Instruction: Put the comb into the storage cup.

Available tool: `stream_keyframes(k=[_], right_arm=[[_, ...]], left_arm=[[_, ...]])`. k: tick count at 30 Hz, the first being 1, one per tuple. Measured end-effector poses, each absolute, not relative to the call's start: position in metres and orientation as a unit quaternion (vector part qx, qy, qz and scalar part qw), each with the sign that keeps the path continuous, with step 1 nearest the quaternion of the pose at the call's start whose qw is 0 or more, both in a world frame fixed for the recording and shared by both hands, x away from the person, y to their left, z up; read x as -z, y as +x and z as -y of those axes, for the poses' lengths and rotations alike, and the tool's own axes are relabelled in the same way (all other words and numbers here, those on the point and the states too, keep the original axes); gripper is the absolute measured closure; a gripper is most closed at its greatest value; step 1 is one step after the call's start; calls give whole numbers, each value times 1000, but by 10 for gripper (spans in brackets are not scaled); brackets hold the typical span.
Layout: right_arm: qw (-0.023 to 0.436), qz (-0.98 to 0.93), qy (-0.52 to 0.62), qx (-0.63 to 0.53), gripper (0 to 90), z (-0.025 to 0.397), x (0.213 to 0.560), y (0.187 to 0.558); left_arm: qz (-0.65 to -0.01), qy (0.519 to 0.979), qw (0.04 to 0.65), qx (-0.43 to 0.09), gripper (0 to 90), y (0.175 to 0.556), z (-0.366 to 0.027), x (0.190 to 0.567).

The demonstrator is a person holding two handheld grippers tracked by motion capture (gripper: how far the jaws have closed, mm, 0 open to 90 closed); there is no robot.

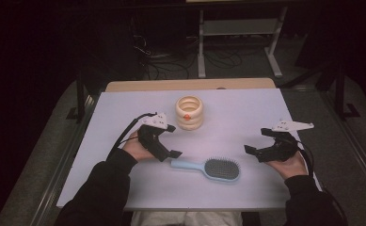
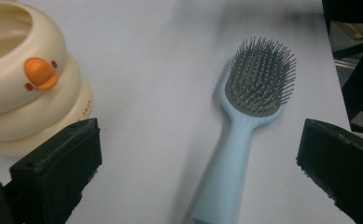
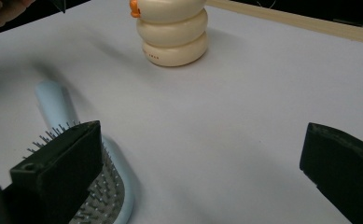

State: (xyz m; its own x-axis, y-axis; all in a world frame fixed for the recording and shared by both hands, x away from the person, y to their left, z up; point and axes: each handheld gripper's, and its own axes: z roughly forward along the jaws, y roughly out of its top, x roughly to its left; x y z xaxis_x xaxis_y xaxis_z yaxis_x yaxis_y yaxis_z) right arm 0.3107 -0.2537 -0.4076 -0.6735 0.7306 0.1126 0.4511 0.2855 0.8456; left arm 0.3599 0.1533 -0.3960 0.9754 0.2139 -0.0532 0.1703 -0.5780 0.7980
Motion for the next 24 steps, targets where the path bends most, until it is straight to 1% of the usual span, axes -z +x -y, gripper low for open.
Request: stream_keyframes(k=[18, 24], right_arm=[[148, -790, 372, -465, 0, 253, 408, 311], [146, -791, 371, -463, 0, 252, 409, 311]], left_arm=[[-89, 904, 418, 1, 0, 358, -129, 414], [-78, 917, 392, 10, 0, 358, -117, 421]])
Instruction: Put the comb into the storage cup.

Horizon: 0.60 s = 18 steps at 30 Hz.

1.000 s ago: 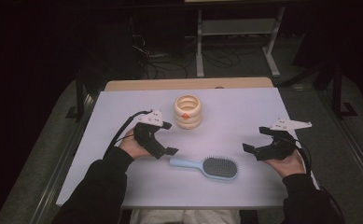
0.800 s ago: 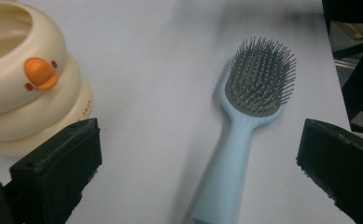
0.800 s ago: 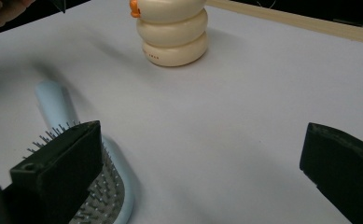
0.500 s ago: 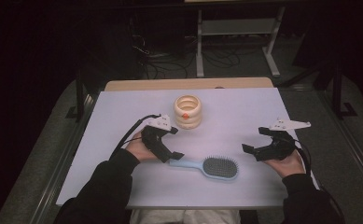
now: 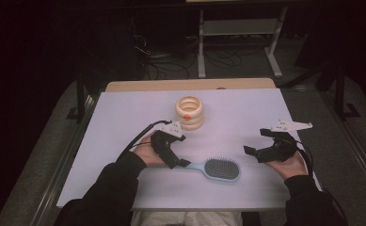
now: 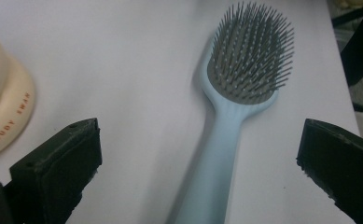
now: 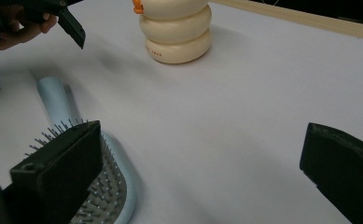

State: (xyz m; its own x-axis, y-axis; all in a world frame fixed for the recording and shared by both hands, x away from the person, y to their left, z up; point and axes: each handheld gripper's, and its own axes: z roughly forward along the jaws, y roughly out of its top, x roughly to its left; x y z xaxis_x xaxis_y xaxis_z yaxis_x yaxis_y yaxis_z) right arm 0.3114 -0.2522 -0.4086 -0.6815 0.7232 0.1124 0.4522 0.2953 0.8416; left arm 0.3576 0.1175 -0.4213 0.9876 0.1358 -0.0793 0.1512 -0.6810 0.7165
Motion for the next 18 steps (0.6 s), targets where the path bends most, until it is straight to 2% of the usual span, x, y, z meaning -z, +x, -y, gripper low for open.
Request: stream_keyframes(k=[18], right_arm=[[143, -793, 369, -463, 0, 251, 409, 311]], left_arm=[[-38, 939, 339, 31, 0, 350, -90, 437]])
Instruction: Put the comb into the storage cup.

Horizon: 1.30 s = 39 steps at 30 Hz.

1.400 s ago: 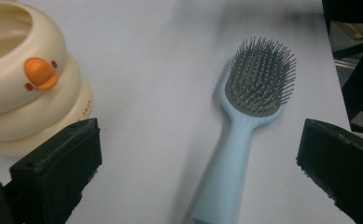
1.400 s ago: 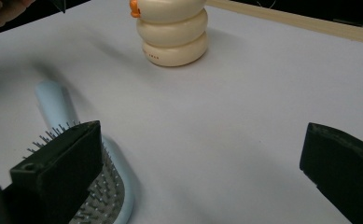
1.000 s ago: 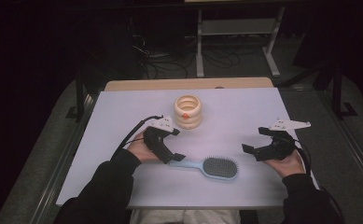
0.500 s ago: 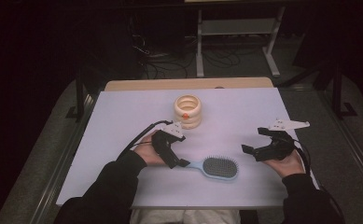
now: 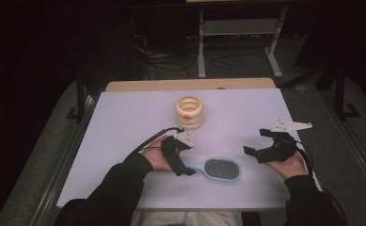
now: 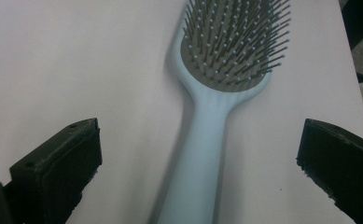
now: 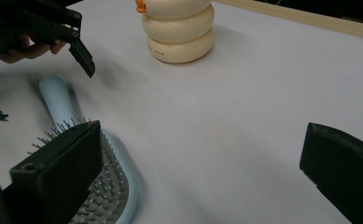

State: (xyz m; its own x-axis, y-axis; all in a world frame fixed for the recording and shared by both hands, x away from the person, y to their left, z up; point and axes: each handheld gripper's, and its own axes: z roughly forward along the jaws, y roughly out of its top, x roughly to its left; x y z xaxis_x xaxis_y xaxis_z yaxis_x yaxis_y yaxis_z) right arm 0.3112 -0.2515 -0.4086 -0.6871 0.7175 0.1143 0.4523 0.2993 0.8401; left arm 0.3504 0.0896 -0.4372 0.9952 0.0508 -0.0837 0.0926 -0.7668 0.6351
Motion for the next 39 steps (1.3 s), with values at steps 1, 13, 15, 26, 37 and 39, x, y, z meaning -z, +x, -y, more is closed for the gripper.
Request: stream_keyframes(k=[1, 13, 15, 26, 37, 39], right_arm=[[143, -793, 368, -463, 0, 251, 409, 311], [142, -795, 366, -463, 0, 251, 409, 311], [142, -795, 366, -463, 0, 251, 409, 311], [141, -795, 365, -463, 0, 251, 409, 311], [141, -795, 365, -463, 0, 251, 409, 311], [141, -795, 365, -463, 0, 251, 409, 311]], left_arm=[[-36, 941, 336, 31, 0, 350, -88, 438], [-15, 950, 309, 37, 5, 346, -76, 443], [-11, 951, 307, 38, 39, 346, -76, 444], [3, 953, 298, 45, 227, 346, -73, 446], [12, 955, 294, 36, 362, 346, -68, 449], [9, 955, 294, 41, 368, 346, -68, 451]])
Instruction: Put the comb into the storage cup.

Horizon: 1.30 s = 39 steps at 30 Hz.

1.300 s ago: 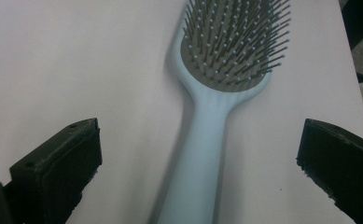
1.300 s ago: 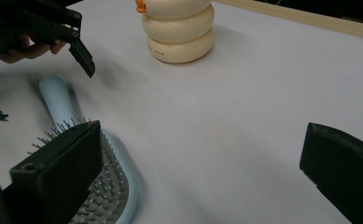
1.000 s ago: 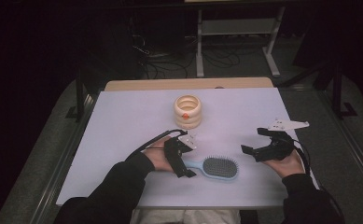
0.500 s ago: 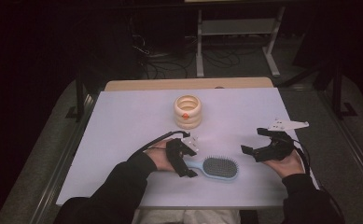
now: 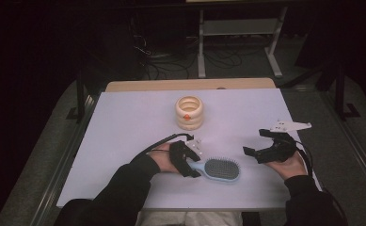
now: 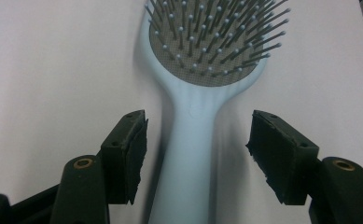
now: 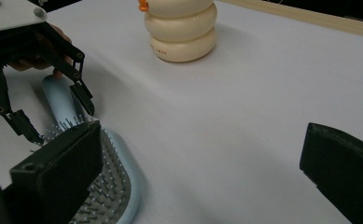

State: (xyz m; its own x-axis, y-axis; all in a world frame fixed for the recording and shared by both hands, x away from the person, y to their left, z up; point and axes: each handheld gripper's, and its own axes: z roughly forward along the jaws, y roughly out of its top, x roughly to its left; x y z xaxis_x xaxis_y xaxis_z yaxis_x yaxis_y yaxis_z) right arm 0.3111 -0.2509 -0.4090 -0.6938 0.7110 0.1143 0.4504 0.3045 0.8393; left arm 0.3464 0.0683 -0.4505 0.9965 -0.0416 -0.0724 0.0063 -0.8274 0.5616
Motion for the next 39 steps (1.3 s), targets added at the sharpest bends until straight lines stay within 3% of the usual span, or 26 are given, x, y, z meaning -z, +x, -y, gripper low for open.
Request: stream_keyframes(k=[19, 39], right_arm=[[143, -792, 367, -467, 0, 252, 408, 311], [144, -791, 369, -467, 0, 252, 408, 311]], left_arm=[[14, 957, 289, 10, 640, 346, -70, 450], [25, 954, 297, 3, 691, 344, -72, 444]])
